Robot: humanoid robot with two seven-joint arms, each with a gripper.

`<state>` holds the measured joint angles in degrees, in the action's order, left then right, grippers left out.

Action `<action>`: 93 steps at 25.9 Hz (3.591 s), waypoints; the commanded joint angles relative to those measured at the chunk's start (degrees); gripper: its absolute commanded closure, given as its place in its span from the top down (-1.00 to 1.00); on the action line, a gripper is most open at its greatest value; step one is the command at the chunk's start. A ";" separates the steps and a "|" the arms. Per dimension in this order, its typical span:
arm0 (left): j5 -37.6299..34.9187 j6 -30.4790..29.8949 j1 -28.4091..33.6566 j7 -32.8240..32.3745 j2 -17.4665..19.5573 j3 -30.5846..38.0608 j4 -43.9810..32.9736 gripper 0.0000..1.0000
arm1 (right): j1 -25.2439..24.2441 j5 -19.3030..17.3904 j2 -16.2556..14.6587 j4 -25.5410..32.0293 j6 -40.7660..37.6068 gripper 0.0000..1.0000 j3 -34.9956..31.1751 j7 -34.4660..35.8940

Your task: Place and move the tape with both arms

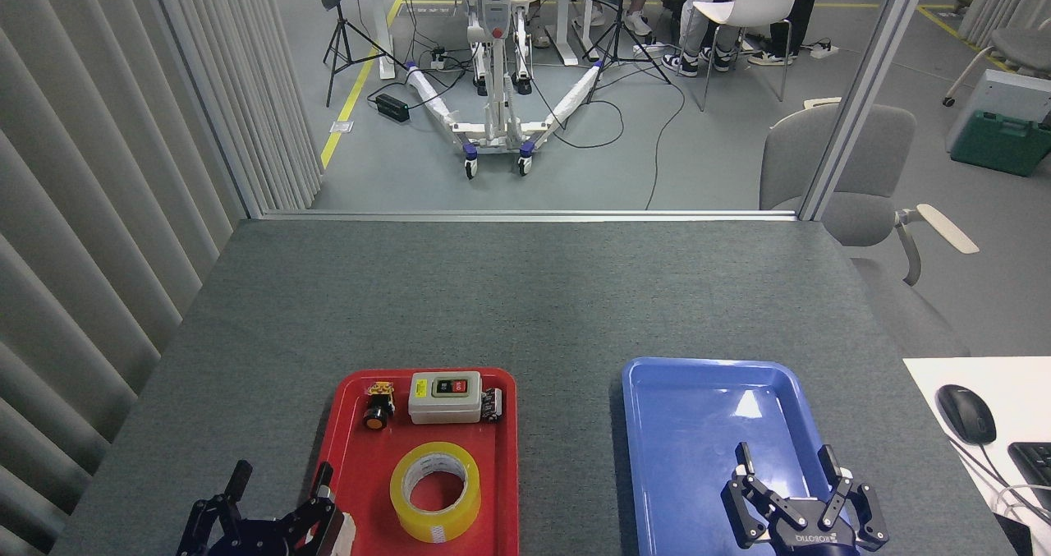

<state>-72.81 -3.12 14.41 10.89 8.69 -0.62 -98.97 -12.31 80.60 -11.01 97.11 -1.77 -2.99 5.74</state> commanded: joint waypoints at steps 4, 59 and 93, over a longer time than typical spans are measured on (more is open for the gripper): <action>0.13 0.49 -0.26 -1.13 0.01 0.44 0.00 1.00 | 0.01 0.52 0.82 0.01 -0.08 1.00 0.00 0.06; -0.23 0.22 -20.21 -55.62 -1.22 -7.03 1.76 0.99 | 0.45 3.25 1.26 -0.26 -0.52 1.00 0.53 0.15; -4.62 -0.22 -35.24 -82.60 -4.64 -17.05 23.03 -1.00 | 0.36 3.16 -1.03 -0.26 -0.17 1.00 0.53 0.24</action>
<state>-77.42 -3.31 -20.71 -71.26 5.71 -15.91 -76.30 -11.89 83.85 -11.33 96.91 -1.91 -2.46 5.83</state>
